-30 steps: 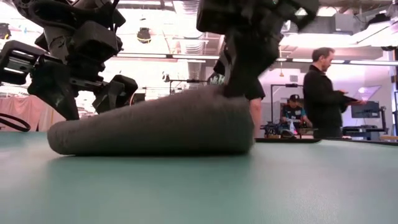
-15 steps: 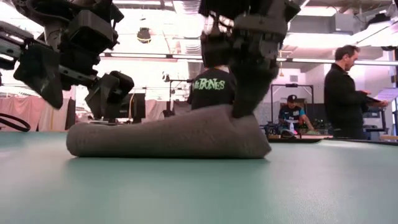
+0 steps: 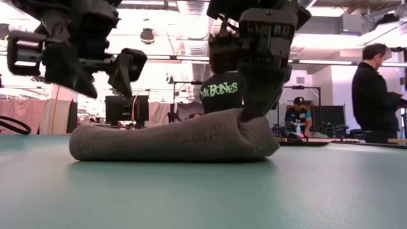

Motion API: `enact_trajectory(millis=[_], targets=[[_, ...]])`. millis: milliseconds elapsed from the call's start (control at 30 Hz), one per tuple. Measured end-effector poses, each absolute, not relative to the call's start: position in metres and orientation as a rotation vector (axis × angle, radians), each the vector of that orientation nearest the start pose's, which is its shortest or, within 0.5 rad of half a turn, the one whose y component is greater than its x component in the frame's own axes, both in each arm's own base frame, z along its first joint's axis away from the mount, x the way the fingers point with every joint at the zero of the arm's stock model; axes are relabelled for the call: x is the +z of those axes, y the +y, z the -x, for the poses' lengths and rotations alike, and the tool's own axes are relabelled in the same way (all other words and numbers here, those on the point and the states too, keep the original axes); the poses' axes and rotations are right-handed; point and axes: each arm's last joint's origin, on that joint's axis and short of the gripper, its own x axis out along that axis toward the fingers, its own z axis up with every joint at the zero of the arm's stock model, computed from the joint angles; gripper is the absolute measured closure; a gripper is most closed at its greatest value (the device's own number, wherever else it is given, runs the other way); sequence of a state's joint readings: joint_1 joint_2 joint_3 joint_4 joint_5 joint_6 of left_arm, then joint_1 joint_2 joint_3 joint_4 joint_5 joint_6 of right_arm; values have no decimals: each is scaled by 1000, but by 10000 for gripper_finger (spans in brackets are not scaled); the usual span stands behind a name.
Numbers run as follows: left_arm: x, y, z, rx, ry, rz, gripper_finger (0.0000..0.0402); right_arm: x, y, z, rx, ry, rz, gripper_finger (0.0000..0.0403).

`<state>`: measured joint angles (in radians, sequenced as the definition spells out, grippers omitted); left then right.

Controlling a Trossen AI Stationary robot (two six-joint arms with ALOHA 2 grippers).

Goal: Roll towel into tight, uniform cylinder
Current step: Roll the gray towel

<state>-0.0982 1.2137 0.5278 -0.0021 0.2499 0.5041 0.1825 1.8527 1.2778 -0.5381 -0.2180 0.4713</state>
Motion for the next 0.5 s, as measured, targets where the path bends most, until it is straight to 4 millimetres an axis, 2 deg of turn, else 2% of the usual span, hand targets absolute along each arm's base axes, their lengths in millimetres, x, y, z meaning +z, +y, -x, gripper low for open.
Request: enact_trajectory(millis=[100, 267, 400, 500], targets=[[168, -29, -234, -496, 637, -466, 199, 191, 74, -368, 93, 1157, -436, 385], [144, -18, -249, -452, 677, -518, 247, 202, 78, -370, 123, 1084, -440, 385], [121, -4, -255, -480, 743, -411, 279, 207, 79, -367, 70, 1076, -495, 385], [109, 3, -256, -564, 762, -270, 300, 211, 74, -364, -63, 1073, -548, 385]])
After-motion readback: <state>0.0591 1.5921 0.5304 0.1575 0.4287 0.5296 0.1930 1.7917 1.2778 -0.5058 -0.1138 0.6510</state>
